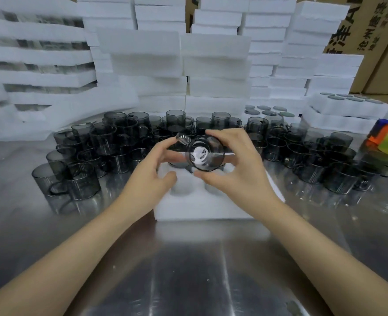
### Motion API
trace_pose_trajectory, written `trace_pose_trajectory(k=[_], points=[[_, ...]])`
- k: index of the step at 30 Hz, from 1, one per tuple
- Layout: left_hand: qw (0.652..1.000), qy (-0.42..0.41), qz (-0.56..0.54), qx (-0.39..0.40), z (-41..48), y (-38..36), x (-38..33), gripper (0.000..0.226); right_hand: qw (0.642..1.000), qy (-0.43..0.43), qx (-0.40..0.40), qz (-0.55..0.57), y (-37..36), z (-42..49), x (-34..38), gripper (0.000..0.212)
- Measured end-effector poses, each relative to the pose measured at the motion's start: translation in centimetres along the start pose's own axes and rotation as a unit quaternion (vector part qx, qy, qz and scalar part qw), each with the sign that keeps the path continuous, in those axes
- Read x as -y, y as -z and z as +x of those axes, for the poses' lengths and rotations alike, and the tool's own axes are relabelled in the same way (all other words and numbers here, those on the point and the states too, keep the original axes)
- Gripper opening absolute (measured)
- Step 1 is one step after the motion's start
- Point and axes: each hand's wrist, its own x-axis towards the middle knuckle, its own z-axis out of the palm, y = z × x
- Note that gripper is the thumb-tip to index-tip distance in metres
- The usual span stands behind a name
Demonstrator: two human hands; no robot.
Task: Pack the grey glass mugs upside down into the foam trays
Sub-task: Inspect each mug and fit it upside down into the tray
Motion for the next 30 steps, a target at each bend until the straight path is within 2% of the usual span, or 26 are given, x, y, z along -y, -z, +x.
trace_pose_trajectory(k=[4,7,11,15,18,21,23,27,30], points=[[0.998,-0.043,0.046,0.005,-0.1,0.1,-0.6,0.076,0.998,0.019,0.052,-0.022,-0.4,-0.4,0.1,0.068],[0.993,-0.094,0.068,-0.01,-0.2,0.0,-1.1,0.078,0.998,0.027,0.059,-0.018,-0.4,-0.4,0.0,0.069],[0.985,-0.142,0.084,-0.052,-0.4,-0.3,-1.6,0.058,0.997,0.012,0.069,0.006,-0.2,-0.2,-0.1,0.071],[0.986,-0.103,0.065,-0.11,-0.6,-0.5,-1.8,0.033,0.994,-0.061,0.046,0.079,-0.2,-0.1,-0.2,0.068],[0.974,-0.125,0.131,-0.133,-0.9,-0.7,-1.9,0.029,0.994,-0.064,0.033,0.08,-0.3,-0.2,-0.3,0.056],[0.966,-0.162,0.16,-0.122,-0.9,-0.8,-2.0,0.027,0.992,-0.056,0.064,0.09,-0.2,-0.2,-0.2,0.044],[0.972,-0.147,0.124,-0.136,-0.8,-0.7,-1.8,0.026,0.994,-0.038,0.069,0.076,-0.1,-0.2,-0.3,0.035],[0.983,-0.059,-0.076,-0.157,-0.2,-0.2,-1.7,0.02,0.996,-0.027,0.062,0.054,0.3,0.1,-0.3,0.029],[0.985,-0.031,-0.104,-0.131,0.1,0.0,-1.4,0.019,0.992,-0.021,0.096,0.078,0.2,0.0,-0.2,0.02]])
